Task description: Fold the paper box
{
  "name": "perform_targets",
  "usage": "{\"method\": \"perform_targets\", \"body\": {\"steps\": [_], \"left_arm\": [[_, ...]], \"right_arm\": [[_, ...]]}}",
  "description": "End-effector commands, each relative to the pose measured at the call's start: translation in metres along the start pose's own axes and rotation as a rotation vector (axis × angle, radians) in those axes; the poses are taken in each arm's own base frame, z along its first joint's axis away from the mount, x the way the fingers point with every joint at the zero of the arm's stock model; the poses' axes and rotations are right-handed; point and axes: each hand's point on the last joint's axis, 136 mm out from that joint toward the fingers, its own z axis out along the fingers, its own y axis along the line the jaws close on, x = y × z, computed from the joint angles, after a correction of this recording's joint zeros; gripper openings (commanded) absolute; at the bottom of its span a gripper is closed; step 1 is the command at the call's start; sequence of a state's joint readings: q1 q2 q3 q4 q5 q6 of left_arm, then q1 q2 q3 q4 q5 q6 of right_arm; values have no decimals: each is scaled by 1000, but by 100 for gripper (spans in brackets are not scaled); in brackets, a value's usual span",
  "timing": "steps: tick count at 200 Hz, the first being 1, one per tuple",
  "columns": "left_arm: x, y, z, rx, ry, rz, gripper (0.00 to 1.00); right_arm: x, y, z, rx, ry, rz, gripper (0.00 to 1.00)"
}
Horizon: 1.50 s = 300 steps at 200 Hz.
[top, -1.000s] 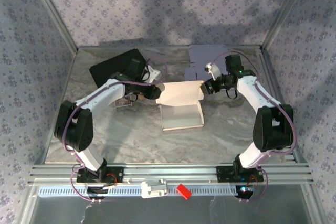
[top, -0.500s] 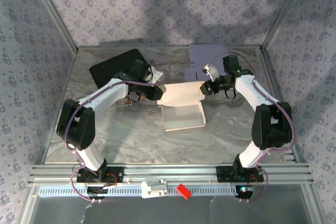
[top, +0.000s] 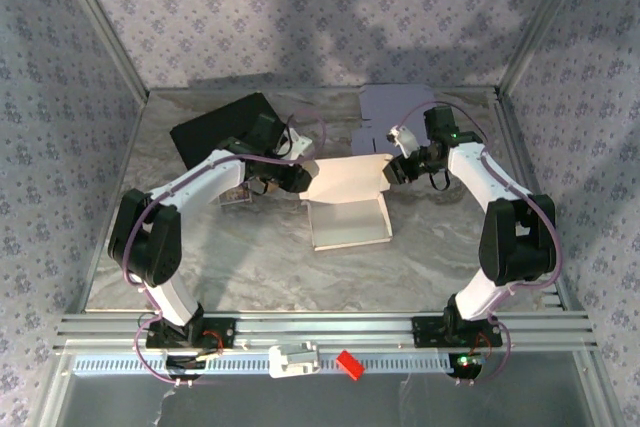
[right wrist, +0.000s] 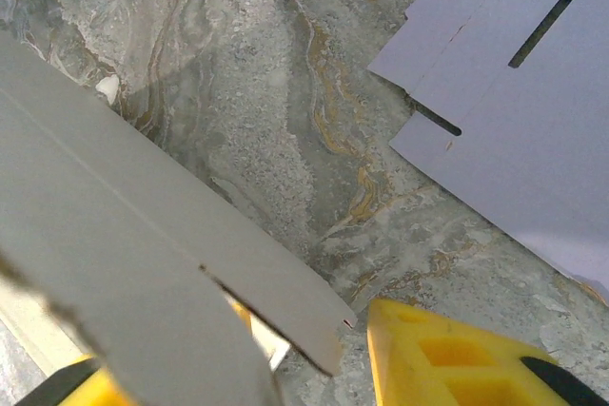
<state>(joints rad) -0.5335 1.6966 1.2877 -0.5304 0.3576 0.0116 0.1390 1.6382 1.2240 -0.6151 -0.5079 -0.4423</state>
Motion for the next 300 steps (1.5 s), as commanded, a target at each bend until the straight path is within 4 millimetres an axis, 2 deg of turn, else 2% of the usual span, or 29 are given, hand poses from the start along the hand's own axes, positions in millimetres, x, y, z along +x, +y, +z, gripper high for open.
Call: {"method": "perform_targets", "body": {"steps": [1, 46, 70, 123, 152, 187, 206, 218, 252, 300], "left_arm": [[1, -2, 4, -4, 28, 13, 29], [3, 1, 3, -37, 27, 0, 25], [3, 2, 4, -42, 32, -4, 18], [-6, 5, 2, -90, 17, -31, 2], [-13, 7, 1, -133, 2, -64, 0], [-25, 21, -4, -227, -28, -170, 0], [-31, 25, -2, -260, -38, -223, 0], [-35, 29, -3, -288, -49, -249, 0], [-44, 43, -3, -347, -57, -285, 0], [-47, 65, -7, -364, -91, -376, 0]], "right_arm": [[-2, 1, -4, 5, 17, 0, 35], [-1, 2, -2, 10, 28, -4, 29], [-2, 3, 0, 8, 34, -4, 26], [-11, 6, 1, 19, 26, 2, 8], [-20, 10, -1, 33, 5, 13, 0], [-26, 8, -1, 117, 0, 97, 0], [-40, 6, 1, 191, -49, 155, 0], [-47, 12, 5, 209, -79, 178, 0], [-62, 6, 17, 293, -135, 346, 0], [-88, 27, 40, 331, -184, 446, 0]]}}
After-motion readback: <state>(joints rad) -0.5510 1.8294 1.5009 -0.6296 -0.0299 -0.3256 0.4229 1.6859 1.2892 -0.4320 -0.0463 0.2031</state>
